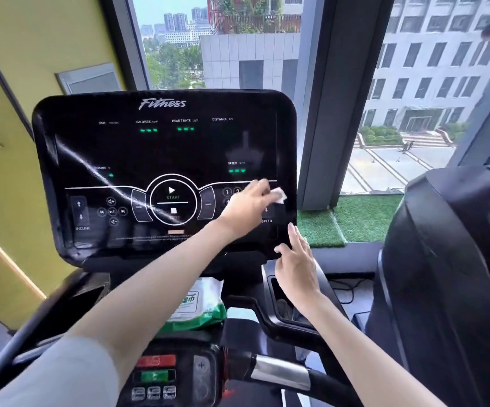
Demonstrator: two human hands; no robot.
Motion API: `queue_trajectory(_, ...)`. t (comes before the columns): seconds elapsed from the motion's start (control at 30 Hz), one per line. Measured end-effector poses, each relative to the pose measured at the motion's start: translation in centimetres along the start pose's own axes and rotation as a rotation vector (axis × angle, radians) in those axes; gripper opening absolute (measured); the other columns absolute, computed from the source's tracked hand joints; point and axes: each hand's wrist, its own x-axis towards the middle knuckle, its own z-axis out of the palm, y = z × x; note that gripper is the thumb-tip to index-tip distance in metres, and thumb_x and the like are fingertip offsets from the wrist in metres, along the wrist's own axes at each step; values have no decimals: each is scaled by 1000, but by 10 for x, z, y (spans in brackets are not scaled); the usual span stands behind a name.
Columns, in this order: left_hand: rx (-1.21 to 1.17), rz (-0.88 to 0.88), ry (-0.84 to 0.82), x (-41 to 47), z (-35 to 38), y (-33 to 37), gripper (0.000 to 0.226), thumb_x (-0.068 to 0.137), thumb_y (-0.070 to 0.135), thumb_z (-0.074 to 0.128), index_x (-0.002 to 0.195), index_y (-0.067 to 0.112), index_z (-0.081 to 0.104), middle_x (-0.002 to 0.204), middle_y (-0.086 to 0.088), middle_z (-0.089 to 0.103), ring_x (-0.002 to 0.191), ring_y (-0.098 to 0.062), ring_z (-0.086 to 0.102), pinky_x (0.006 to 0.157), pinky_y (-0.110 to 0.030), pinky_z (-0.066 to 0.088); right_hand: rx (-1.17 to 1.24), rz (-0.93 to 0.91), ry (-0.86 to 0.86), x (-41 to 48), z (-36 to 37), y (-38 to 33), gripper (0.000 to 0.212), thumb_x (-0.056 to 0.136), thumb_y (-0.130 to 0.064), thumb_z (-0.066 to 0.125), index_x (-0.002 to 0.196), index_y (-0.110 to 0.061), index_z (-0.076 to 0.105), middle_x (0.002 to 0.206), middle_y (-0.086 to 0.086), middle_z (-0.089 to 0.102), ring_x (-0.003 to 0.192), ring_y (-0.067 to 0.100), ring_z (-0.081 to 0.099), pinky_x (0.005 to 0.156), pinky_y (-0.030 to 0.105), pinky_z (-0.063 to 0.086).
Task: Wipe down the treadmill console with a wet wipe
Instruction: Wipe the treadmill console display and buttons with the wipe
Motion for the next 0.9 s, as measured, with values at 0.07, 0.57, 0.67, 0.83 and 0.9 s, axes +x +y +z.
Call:
queue_trajectory(0.07, 29, 151, -181, -18, 11, 3, 59, 69, -12, 53, 118, 20, 58, 101, -7, 48, 98, -23, 43, 51, -33, 45, -8, 40, 18, -1, 3, -4, 14, 82, 0, 56, 92, -1, 66, 151, 19, 23, 141, 29, 21, 115, 38, 20)
queue_trajectory(0.57, 168, 241, -282, -124, -80, -152, 33, 60, -11, 68, 72, 20, 71, 83, -4, 53, 83, -26, 57, 53, -33, 52, -77, 178, 141, -19, 24, -88, 32, 86, 0, 49, 116, 0, 60, 152, 20, 23, 141, 27, 21, 116, 38, 17)
queue_trajectory(0.67, 116, -96, -11, -138, -107, -173, 33, 61, -16, 67, 79, 12, 72, 89, -11, 51, 87, -30, 52, 51, -37, 48, -82, 111, 99, -19, 30, -121, 35, 87, -1, 47, 120, -3, 57, 152, 20, 20, 142, 26, 18, 117, 37, 12)
queue_trajectory(0.83, -165, -610, 476, -159, -122, -179, 51, 71, -21, 49, 96, 16, 73, 96, -9, 48, 90, -22, 48, 56, -32, 42, -101, -32, -23, -21, 47, -164, 40, 92, -7, 42, 132, -6, 46, 154, 17, 15, 144, 23, 11, 118, 34, 9)
queue_trajectory(0.9, -168, -577, 413, -172, -114, -178, 49, 73, -20, 51, 100, 15, 72, 95, -8, 47, 86, -21, 48, 56, -31, 40, -99, -54, -63, -22, 53, -175, 41, 93, -8, 42, 134, -6, 44, 154, 16, 15, 144, 22, 11, 117, 32, 8)
